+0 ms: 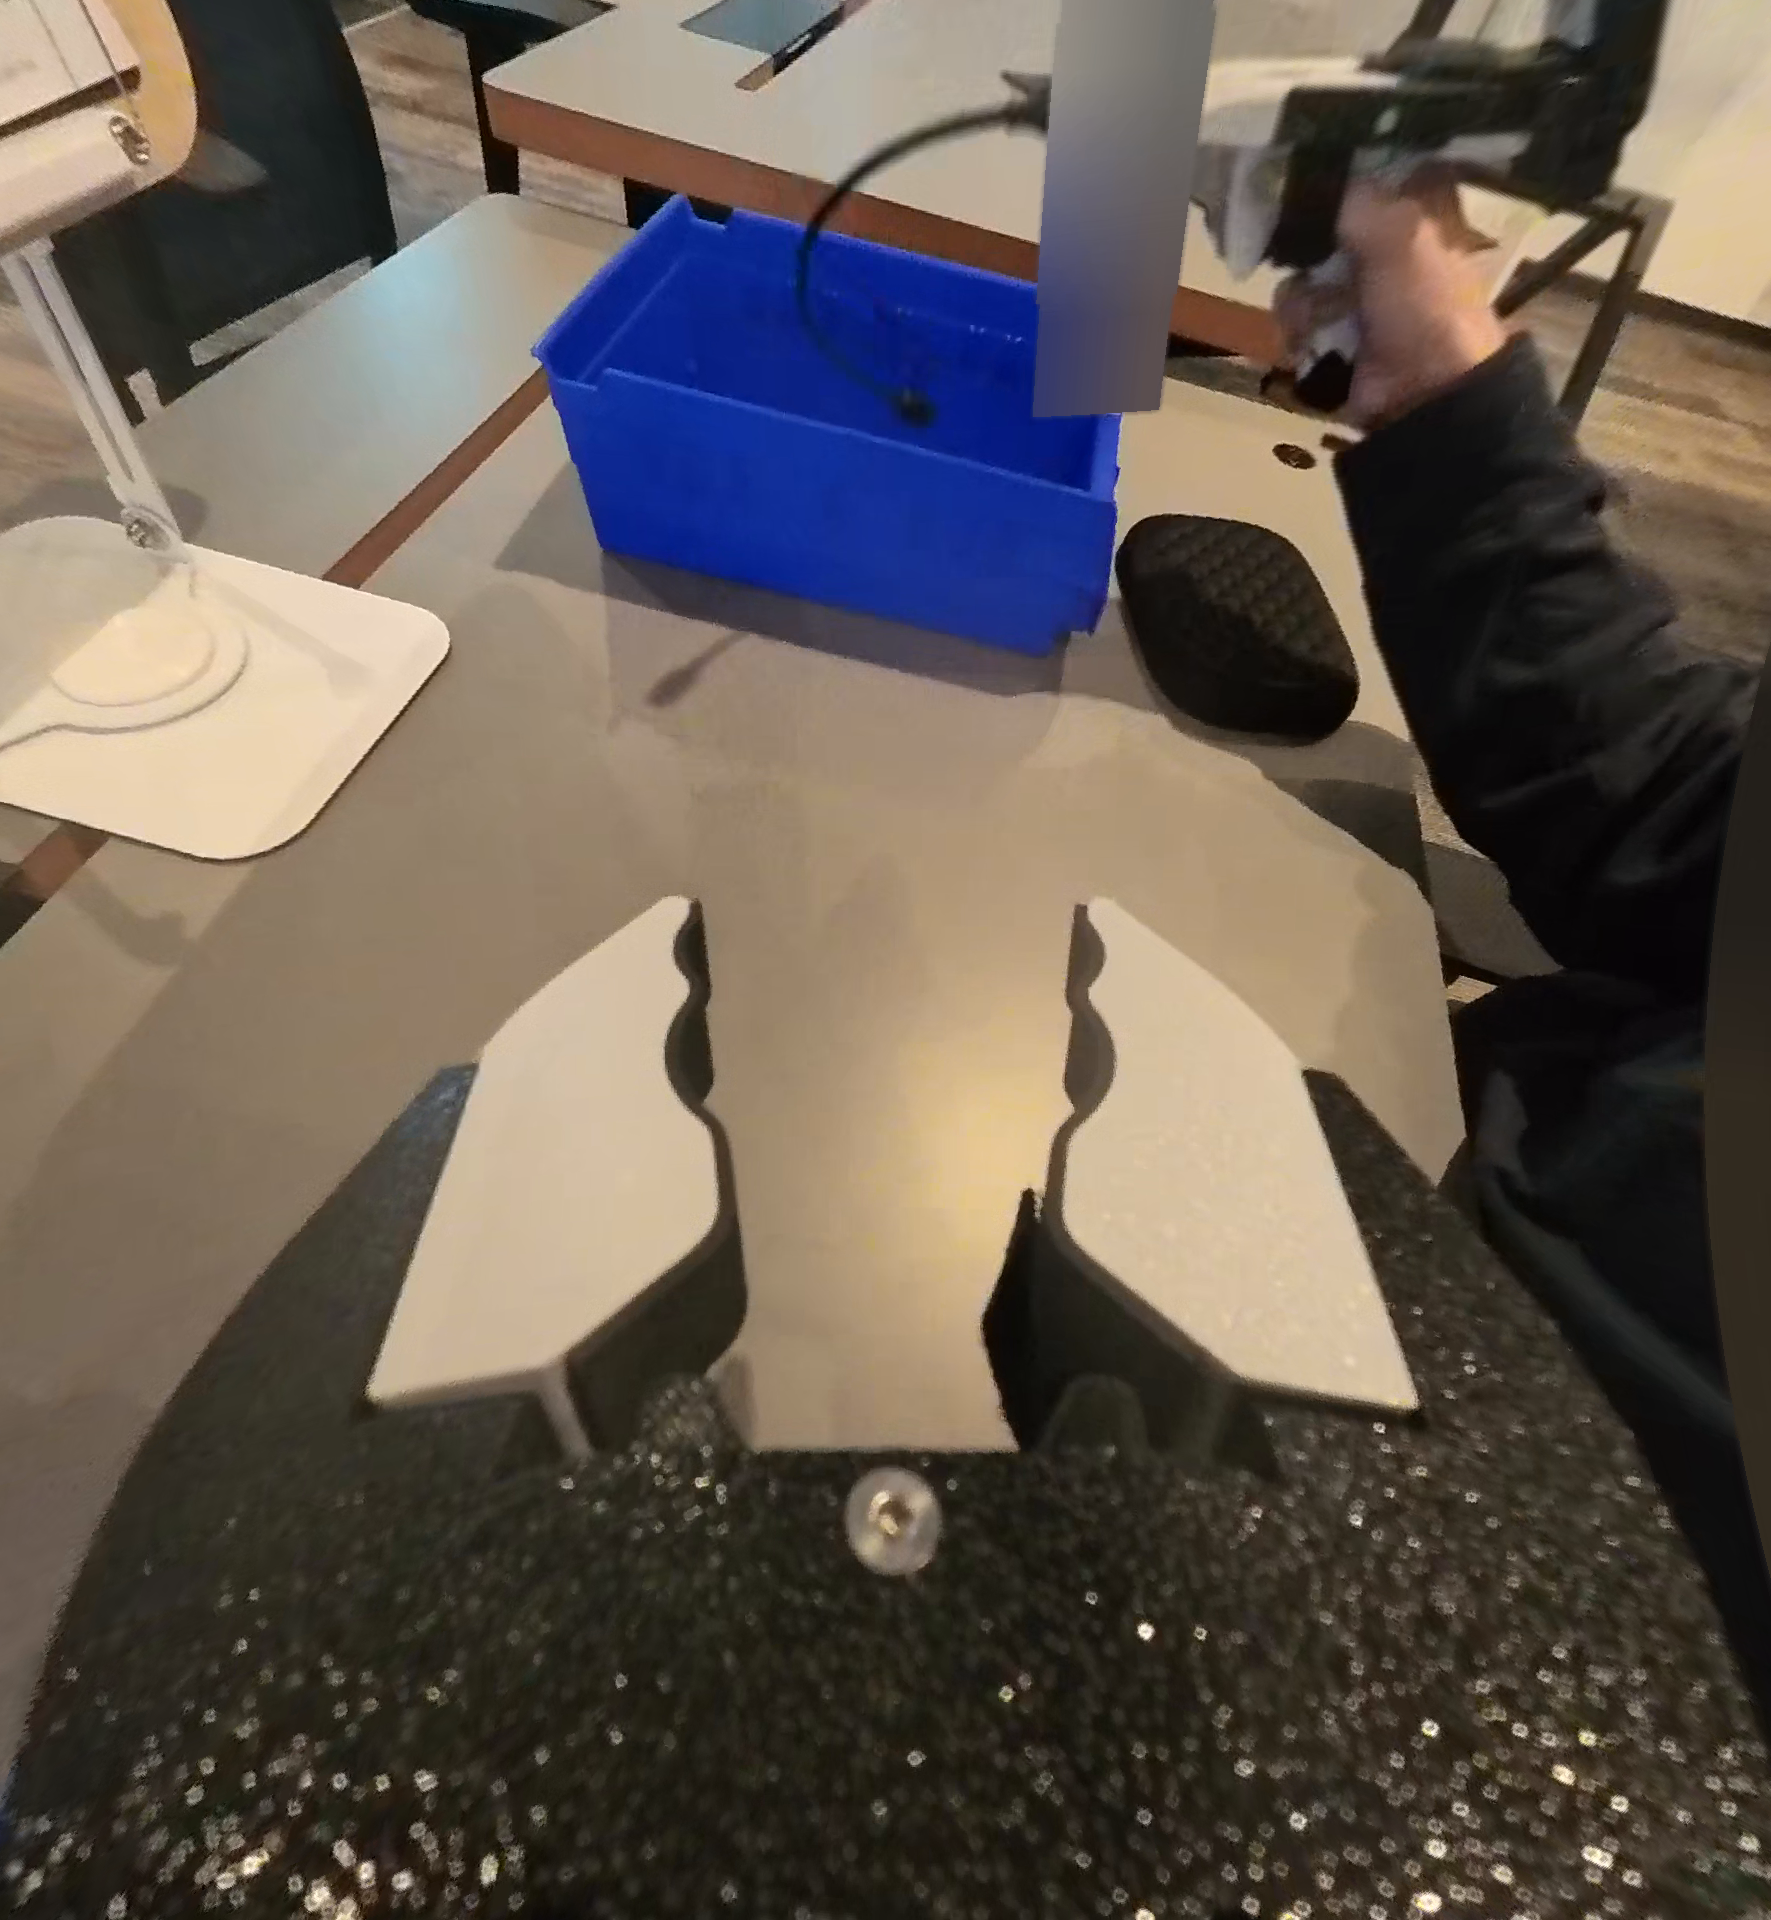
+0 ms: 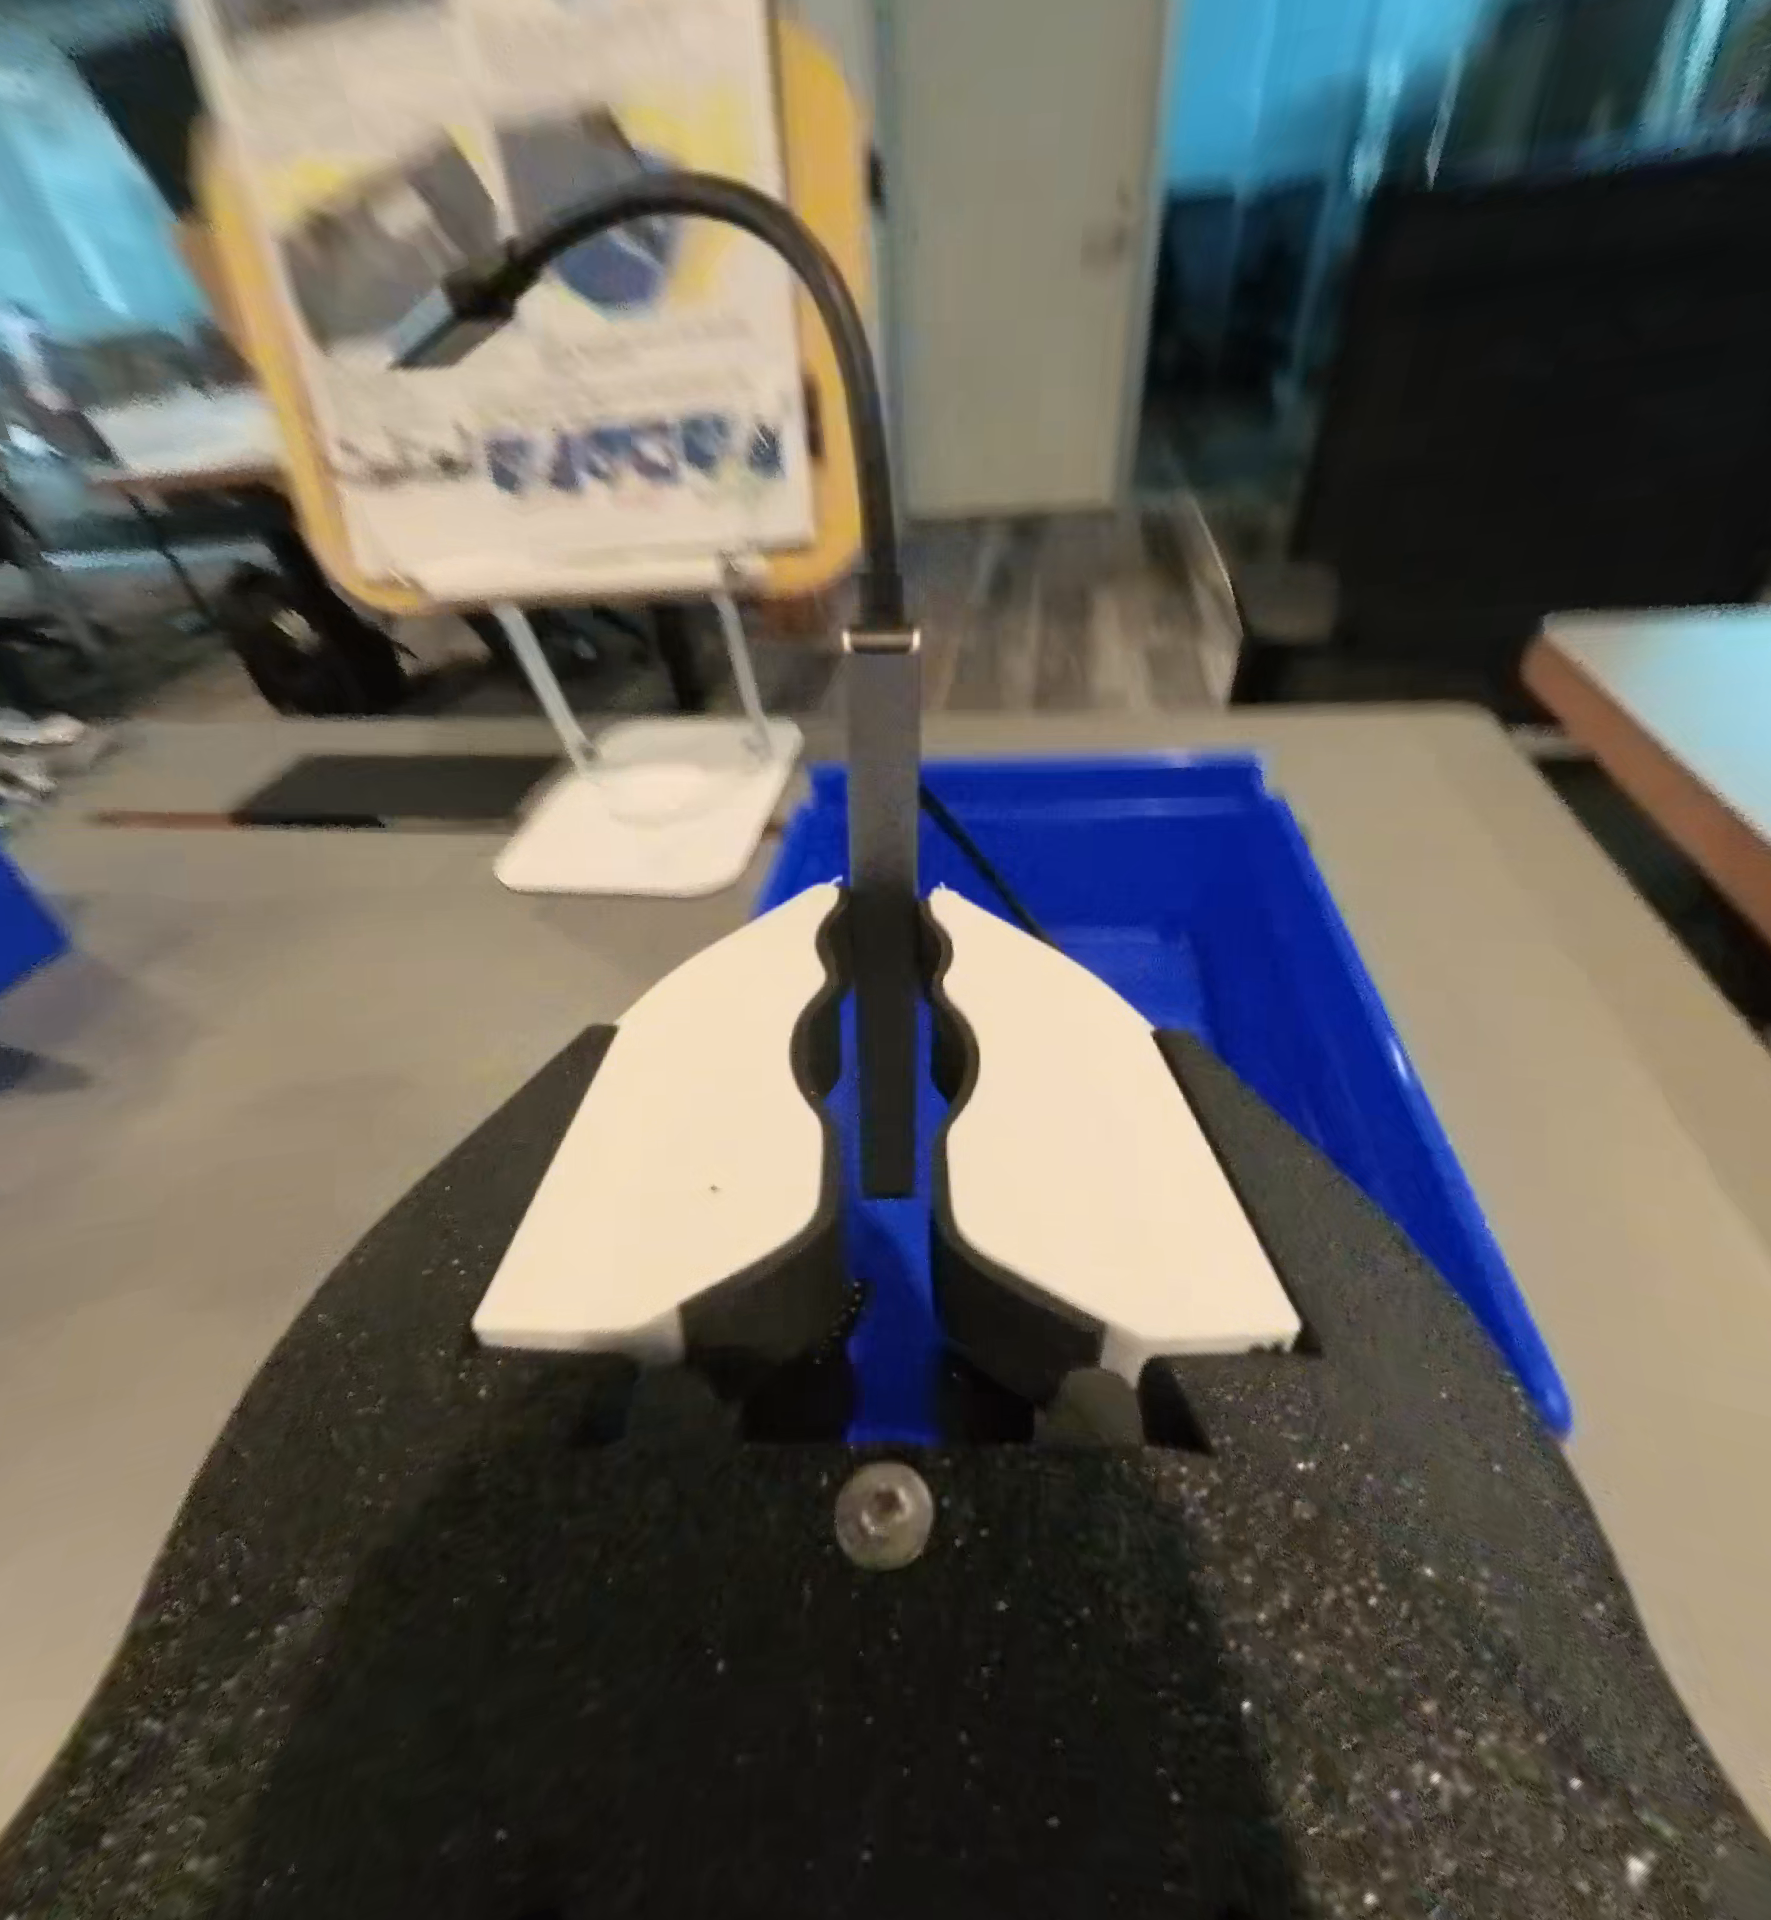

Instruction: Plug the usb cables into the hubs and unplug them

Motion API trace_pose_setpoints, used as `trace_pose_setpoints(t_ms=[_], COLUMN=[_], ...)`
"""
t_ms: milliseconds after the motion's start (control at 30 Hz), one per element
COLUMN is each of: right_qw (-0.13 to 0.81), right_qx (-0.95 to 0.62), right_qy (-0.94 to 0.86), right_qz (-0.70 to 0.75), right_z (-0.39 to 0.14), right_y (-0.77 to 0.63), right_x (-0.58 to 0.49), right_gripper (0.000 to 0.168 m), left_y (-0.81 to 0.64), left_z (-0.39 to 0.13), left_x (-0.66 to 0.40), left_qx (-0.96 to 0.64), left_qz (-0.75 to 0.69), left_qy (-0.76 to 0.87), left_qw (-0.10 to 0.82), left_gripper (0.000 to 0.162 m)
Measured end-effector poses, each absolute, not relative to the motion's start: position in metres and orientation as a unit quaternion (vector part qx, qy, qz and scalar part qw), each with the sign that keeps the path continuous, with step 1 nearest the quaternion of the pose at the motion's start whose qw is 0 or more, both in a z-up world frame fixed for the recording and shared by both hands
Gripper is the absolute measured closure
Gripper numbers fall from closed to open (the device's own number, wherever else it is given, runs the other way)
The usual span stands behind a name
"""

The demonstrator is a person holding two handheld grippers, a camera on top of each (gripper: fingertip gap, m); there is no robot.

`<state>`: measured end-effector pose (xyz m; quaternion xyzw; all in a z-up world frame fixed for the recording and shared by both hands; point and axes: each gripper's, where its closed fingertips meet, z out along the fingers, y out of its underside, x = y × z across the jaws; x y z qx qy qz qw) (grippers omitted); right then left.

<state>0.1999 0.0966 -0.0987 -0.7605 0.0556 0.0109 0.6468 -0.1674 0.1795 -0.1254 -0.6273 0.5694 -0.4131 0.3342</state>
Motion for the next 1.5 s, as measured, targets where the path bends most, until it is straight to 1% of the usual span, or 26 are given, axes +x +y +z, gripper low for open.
trace_pose_setpoints(t_ms=[100, 300, 367, 500, 633, 700, 733, 800, 833, 867, 900, 967, 1067, 1133, 1200, 1267, 1333, 1400, 1500], right_qw=[0.572, 0.410, 0.346, 0.175, 0.051, 0.061, 0.079, 0.118, 0.135, 0.151, 0.163, 0.201, 0.336, 0.457, 0.553, 0.593, 0.614, 0.633, 0.673], right_qx=[-0.815, -0.893, -0.916, -0.956, -0.966, -0.955, -0.952, -0.946, -0.943, -0.939, -0.933, -0.922, -0.891, -0.855, -0.814, -0.785, -0.753, -0.729, -0.699], right_qy=[0.092, 0.099, 0.079, 0.045, -0.009, -0.044, -0.050, -0.044, -0.036, -0.034, -0.033, -0.025, -0.019, -0.059, -0.125, -0.179, -0.210, -0.218, -0.205], right_qz=[-0.025, -0.159, -0.189, -0.232, -0.254, -0.287, -0.291, -0.300, -0.302, -0.308, -0.318, -0.330, -0.305, -0.239, -0.130, 0.008, 0.108, 0.145, 0.133], right_z=[-0.136, -0.179, -0.193, -0.228, -0.258, -0.253, -0.249, -0.236, -0.230, -0.222, -0.214, -0.194, -0.151, -0.124, -0.111, -0.115, -0.125, -0.141, -0.165], right_y=[0.109, 0.131, 0.139, 0.138, 0.134, 0.141, 0.144, 0.147, 0.146, 0.145, 0.142, 0.136, 0.136, 0.142, 0.147, 0.146, 0.147, 0.158, 0.180], right_x=[0.215, 0.243, 0.247, 0.255, 0.262, 0.265, 0.264, 0.264, 0.265, 0.266, 0.268, 0.265, 0.230, 0.176, 0.106, 0.034, -0.017, -0.040, -0.045], right_gripper=[0.156, 0.157, 0.157, 0.156, 0.155, 0.154, 0.144, 0.113, 0.103, 0.094, 0.091, 0.093, 0.103, 0.111, 0.114, 0.113, 0.112, 0.113, 0.112], left_y=[0.180, 0.178, 0.177, 0.177, 0.175, 0.176, 0.176, 0.178, 0.179, 0.179, 0.180, 0.182, 0.183, 0.184, 0.186, 0.188, 0.191, 0.194, 0.203], left_z=[-0.128, -0.130, -0.131, -0.133, -0.135, -0.135, -0.135, -0.135, -0.136, -0.136, -0.137, -0.138, -0.139, -0.141, -0.144, -0.148, -0.150, -0.153, -0.156], left_x=[-0.166, -0.164, -0.164, -0.163, -0.162, -0.162, -0.162, -0.162, -0.162, -0.162, -0.162, -0.161, -0.158, -0.156, -0.154, -0.152, -0.150, -0.149, -0.150], left_qx=[-0.631, -0.631, -0.631, -0.632, -0.631, -0.632, -0.632, -0.634, -0.635, -0.637, -0.638, -0.640, -0.643, -0.646, -0.649, -0.653, -0.658, -0.661, -0.670], left_qz=[-0.412, -0.411, -0.410, -0.407, -0.408, -0.409, -0.410, -0.414, -0.416, -0.417, -0.418, -0.418, -0.413, -0.409, -0.403, -0.397, -0.393, -0.391, -0.382], left_qy=[0.569, 0.574, 0.575, 0.577, 0.581, 0.580, 0.579, 0.575, 0.573, 0.571, 0.569, 0.567, 0.565, 0.565, 0.565, 0.564, 0.561, 0.559, 0.549], left_qw=[0.329, 0.322, 0.321, 0.318, 0.313, 0.313, 0.312, 0.310, 0.309, 0.308, 0.307, 0.306, 0.311, 0.312, 0.313, 0.313, 0.313, 0.312, 0.321], left_gripper=[0.095, 0.096, 0.096, 0.096, 0.096, 0.095, 0.095, 0.093, 0.092, 0.091, 0.090, 0.089, 0.088, 0.087, 0.085, 0.085, 0.083, 0.083, 0.083])
